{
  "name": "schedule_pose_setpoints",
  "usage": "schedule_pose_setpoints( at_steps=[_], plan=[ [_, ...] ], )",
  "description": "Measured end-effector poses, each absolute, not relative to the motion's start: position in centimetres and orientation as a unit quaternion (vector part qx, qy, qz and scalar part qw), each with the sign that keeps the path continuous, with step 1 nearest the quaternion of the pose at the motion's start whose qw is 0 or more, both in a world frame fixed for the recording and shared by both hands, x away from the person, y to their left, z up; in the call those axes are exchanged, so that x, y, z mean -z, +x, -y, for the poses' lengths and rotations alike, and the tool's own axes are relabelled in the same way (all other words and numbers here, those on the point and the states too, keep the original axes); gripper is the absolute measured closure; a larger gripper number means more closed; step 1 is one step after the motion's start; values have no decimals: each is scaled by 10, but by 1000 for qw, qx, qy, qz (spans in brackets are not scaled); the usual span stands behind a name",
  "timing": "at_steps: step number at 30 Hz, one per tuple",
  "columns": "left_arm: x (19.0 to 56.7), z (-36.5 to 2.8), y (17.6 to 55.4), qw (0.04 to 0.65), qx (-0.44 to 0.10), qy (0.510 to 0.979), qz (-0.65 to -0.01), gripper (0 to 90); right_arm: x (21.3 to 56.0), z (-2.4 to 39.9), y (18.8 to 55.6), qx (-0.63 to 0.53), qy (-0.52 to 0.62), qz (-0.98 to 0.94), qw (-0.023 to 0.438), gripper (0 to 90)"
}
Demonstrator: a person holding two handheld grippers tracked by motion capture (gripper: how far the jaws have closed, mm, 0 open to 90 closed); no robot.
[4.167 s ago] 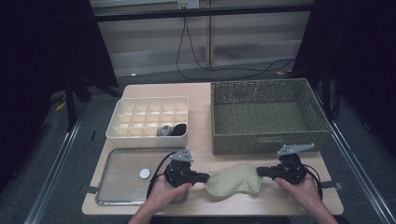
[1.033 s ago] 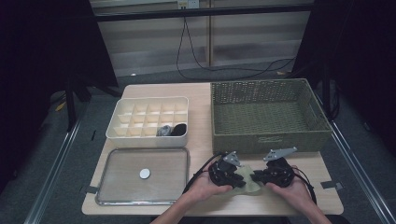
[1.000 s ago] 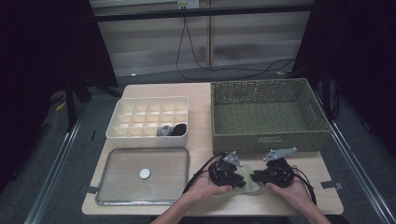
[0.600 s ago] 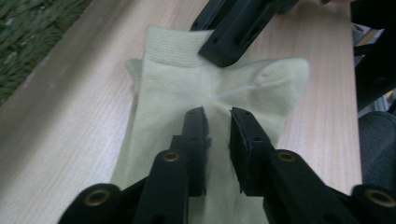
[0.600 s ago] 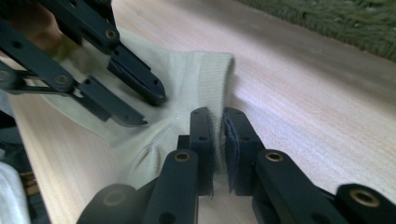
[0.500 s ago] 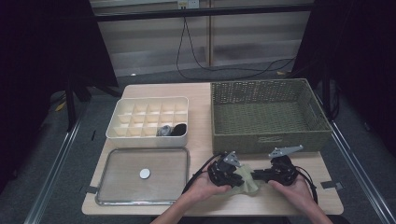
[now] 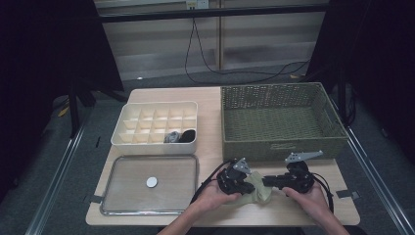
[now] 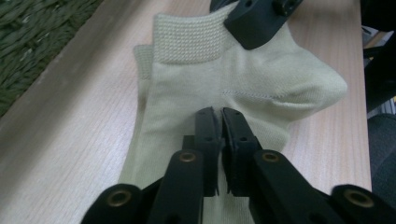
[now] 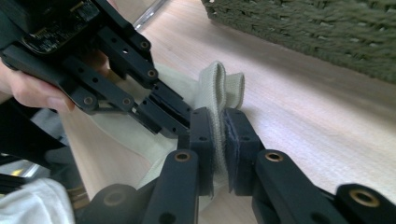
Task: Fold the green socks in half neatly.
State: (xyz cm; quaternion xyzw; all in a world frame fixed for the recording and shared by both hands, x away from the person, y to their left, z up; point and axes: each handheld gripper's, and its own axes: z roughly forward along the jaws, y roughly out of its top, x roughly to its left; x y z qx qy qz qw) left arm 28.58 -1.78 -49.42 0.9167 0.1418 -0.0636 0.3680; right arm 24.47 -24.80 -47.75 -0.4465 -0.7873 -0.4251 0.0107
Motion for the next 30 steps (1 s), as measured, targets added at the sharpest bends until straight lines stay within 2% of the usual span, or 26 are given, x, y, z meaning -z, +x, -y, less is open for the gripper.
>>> schedule_pose_setpoints(
  at_steps=[8, 13, 30],
  plan=[
    [492, 4, 289, 370, 71, 913, -155, 830, 477, 249, 245, 425, -447, 787, 9, 828],
    [495, 3, 290, 372, 73, 912, -153, 895, 477, 250, 247, 429, -450, 783, 11, 828],
    [498, 8, 288, 377, 74, 909, -161, 892, 460, 239, 247, 452, -430, 781, 28, 829]
  ],
)
